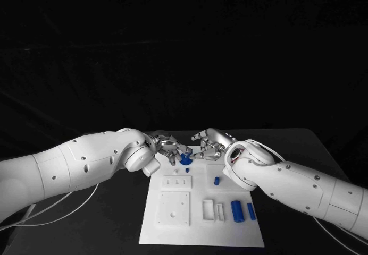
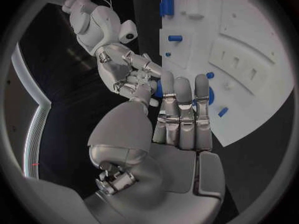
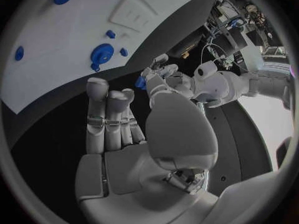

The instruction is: Assemble the parts on the task board

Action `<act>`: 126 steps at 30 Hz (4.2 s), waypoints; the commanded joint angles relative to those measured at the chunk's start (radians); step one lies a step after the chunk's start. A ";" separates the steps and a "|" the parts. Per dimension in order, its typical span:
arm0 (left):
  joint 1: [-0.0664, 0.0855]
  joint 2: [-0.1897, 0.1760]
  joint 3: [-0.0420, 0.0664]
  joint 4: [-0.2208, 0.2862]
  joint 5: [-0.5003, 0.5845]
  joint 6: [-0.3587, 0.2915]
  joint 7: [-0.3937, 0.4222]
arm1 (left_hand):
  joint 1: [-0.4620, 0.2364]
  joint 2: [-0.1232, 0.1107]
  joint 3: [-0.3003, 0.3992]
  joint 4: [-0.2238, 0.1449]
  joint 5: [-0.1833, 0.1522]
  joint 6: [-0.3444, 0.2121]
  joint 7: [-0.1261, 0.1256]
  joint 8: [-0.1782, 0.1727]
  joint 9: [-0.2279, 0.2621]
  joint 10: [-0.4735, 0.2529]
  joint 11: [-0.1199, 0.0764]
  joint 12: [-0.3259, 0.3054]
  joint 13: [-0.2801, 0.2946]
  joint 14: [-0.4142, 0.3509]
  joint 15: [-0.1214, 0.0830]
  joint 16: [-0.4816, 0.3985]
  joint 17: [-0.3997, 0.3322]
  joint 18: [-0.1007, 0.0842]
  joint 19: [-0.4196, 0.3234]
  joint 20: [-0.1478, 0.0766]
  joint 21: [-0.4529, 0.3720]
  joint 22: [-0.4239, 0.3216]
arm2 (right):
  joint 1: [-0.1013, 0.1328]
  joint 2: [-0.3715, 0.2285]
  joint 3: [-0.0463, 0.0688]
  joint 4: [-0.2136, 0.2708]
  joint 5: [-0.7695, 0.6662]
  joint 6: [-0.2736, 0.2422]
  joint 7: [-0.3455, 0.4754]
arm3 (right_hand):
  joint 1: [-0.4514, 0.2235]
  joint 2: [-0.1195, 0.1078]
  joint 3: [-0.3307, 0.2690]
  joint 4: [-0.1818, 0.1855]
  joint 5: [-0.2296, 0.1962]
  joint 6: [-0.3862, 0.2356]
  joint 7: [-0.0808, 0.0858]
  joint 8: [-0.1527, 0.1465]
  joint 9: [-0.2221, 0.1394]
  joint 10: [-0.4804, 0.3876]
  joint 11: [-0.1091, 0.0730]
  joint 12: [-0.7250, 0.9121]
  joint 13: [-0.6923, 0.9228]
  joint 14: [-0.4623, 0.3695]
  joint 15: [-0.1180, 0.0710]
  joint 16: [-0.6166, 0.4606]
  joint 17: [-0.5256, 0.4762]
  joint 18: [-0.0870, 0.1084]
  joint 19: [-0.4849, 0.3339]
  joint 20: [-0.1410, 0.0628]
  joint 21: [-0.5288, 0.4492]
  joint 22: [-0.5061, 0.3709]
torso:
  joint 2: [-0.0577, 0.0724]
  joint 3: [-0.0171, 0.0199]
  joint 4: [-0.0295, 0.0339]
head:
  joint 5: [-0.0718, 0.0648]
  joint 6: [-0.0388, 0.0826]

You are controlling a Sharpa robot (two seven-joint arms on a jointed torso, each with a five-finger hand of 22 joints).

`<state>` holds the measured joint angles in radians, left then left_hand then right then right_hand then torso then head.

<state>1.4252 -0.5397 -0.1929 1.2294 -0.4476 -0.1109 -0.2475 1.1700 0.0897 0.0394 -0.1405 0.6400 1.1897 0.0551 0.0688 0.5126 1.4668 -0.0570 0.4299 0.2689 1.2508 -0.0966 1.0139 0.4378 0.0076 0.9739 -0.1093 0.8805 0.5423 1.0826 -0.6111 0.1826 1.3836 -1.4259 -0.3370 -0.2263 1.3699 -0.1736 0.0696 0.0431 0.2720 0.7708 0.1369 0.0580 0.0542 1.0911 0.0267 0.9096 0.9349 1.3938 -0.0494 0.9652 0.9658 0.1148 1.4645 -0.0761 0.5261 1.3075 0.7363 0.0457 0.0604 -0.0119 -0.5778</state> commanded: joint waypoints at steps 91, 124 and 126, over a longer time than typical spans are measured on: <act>-0.131 0.010 -0.049 0.049 -0.461 -0.102 -0.260 | -0.116 0.029 0.056 -0.132 0.121 0.119 -0.102 0.186 0.201 0.048 -0.031 0.226 0.031 0.115 -0.023 0.058 0.075 0.005 0.248 -0.019 -0.458 0.612 | 0.065 -0.181 0.101 -0.168 0.329 -0.017 0.216 | -0.024 0.036 -0.028 -0.036 0.200 0.053 -0.005 -0.003 0.001 -0.033 -0.005 0.059 -0.137 -0.028 -0.001 -0.009 -0.031 0.011 0.037 0.007 -0.090 0.045 | -0.013 -0.0035 -0.0085 | 0.031 -0.091; -0.137 0.018 -0.049 0.033 -0.468 -0.082 -0.261 | -0.115 0.031 0.051 -0.125 0.098 0.120 -0.102 0.188 0.199 0.048 -0.031 0.225 0.035 0.115 -0.022 0.058 0.072 -0.002 0.304 -0.020 -0.607 0.750 | 0.065 -0.174 0.101 -0.164 0.311 -0.002 0.209 | -0.026 0.039 -0.023 -0.049 0.195 0.059 -0.006 -0.003 0.001 -0.030 -0.005 0.066 -0.133 -0.025 -0.001 -0.006 -0.028 0.011 0.038 0.007 -0.082 0.047 | -0.013 -0.0031 -0.0094 | 0.028 -0.090; -0.137 0.019 -0.049 0.032 -0.468 -0.077 -0.261 | -0.114 0.032 0.049 -0.124 0.094 0.121 -0.102 0.188 0.199 0.048 -0.031 0.227 0.036 0.115 -0.022 0.059 0.072 -0.002 0.305 -0.020 -0.610 0.751 | 0.065 -0.174 0.101 -0.164 0.310 -0.001 0.208 | -0.026 0.039 -0.023 -0.049 0.195 0.059 -0.006 -0.003 0.001 -0.030 -0.005 0.066 -0.133 -0.025 -0.001 -0.006 -0.028 0.011 0.038 0.007 -0.082 0.047 | -0.013 -0.0029 -0.0091 | 0.027 -0.090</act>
<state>1.2918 -0.5242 -0.2402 1.2608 -0.9121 -0.2197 -0.5048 1.0536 0.1068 0.0637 -0.2453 0.7363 1.1945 0.0599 0.2355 0.5212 1.4809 -0.0743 0.6539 0.3044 1.3668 -0.1189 1.0757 0.5091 0.0077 1.2706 -0.1305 0.2758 1.2930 1.1469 -0.7858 0.2831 1.2174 -1.1043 -0.3526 -0.0191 1.3464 -0.1380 0.0460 -0.0002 0.4686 0.8237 0.1303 0.0581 0.0541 1.0601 0.0305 0.9707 0.8004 1.3681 -0.0449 0.9539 0.9368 0.1075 1.4683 -0.0693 0.4396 1.3075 0.7230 0.0427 0.0513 0.0157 -0.6673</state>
